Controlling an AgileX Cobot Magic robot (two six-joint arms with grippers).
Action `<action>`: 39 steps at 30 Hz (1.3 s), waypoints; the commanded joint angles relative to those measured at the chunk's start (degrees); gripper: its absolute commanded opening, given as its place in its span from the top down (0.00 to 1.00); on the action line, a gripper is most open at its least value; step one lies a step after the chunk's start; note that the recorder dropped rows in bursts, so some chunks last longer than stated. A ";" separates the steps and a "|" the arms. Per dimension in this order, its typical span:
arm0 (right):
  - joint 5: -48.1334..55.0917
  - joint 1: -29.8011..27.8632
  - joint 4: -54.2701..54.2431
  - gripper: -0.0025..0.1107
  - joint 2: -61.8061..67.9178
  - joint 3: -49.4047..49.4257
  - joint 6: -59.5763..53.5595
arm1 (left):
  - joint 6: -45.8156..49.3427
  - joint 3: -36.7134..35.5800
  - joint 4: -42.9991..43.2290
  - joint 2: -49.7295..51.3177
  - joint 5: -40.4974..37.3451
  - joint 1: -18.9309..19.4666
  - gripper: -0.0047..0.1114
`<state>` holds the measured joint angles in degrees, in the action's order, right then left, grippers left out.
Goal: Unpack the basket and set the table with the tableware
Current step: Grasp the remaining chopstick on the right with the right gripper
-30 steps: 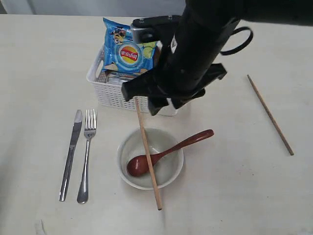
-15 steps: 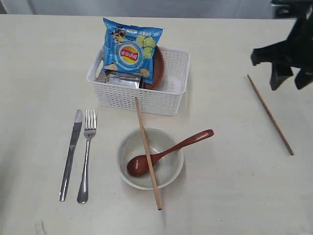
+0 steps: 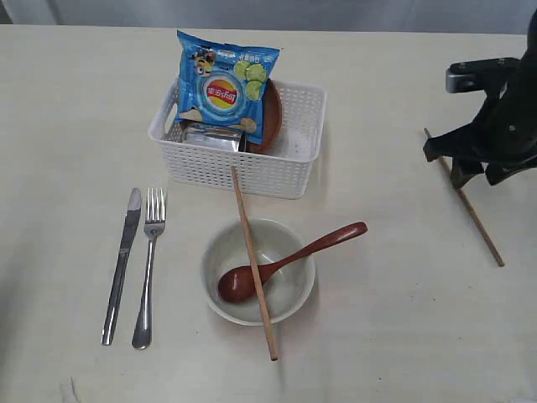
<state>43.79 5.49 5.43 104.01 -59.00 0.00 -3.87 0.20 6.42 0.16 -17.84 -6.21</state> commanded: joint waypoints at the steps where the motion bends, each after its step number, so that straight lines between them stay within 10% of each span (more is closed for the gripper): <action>1: -0.04 -0.37 0.63 0.56 4.99 -1.58 -3.05 | 0.00 -0.20 -0.66 -0.16 0.41 -0.37 0.96; 11: -3.48 -0.37 1.36 0.57 9.68 -1.58 -3.05 | 0.00 -0.20 -0.66 -0.16 0.41 -0.37 0.96; 18: -1.14 -0.37 1.36 0.98 10.27 -1.58 -3.05 | 0.00 -0.20 -0.66 -0.16 0.41 -0.37 0.96; 39: 10.60 0.30 -15.84 0.98 -9.26 -1.58 -7.89 | 0.00 -0.20 -0.66 -0.16 0.41 -0.37 0.96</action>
<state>51.62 5.40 -5.81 98.46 -60.59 -5.26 -3.87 0.20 6.42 0.16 -17.84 -6.21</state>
